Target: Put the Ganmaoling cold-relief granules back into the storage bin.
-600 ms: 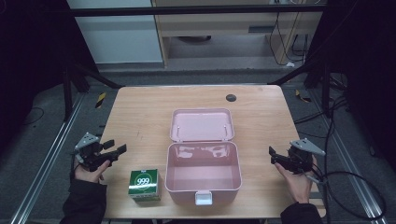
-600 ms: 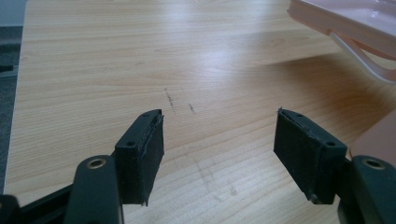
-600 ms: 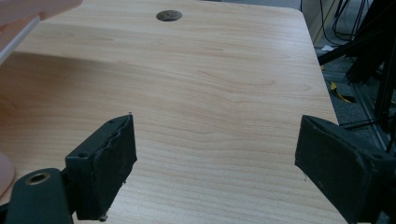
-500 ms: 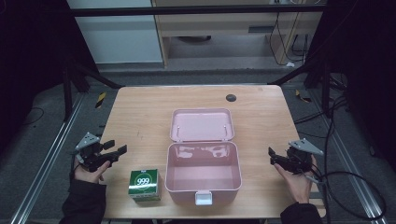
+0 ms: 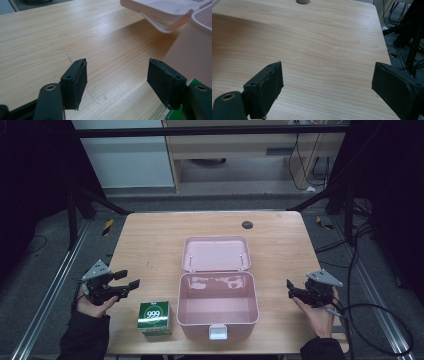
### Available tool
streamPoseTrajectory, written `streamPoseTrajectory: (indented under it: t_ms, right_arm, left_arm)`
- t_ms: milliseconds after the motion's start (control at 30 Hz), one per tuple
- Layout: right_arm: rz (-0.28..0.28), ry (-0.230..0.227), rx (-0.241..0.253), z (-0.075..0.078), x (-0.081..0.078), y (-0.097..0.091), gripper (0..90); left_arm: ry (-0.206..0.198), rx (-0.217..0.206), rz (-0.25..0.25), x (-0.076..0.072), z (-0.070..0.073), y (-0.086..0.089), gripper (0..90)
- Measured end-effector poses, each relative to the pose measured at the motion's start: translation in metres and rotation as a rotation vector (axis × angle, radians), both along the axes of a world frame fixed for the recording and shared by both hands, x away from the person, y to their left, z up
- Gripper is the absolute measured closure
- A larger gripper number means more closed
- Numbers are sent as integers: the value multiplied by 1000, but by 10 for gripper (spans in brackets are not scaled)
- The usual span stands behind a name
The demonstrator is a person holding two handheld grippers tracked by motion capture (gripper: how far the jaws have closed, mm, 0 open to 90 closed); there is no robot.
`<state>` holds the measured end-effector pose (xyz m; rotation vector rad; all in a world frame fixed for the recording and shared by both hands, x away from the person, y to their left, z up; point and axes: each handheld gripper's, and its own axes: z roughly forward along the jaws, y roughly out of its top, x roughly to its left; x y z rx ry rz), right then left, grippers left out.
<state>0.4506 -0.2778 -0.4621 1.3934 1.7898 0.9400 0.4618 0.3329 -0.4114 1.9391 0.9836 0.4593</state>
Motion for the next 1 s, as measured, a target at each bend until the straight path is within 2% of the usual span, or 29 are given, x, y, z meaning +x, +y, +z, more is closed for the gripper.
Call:
streamPoseTrajectory:
  t_ms: [300,467,633,800,933,1000]
  right_arm:
    - [-2,10,-12,0,1,-2,104]
    - [1,25,-36,-3,1,-2,103]
    - [3,31,-43,-4,1,-3,101]
    - [9,44,-59,-7,1,-3,93]
    - [17,52,-79,-8,1,-2,91]
    - [20,54,-84,-8,1,-1,90]
  left_arm:
    - [1,82,-80,-6,21,-1,239]
    - [1,111,-112,-10,25,-3,223]
    - [29,134,-152,-11,27,-4,208]
    - [44,163,-233,-14,30,-9,196]
    - [62,220,-331,-18,33,-19,187]
    - [68,228,-348,-19,33,-21,180]
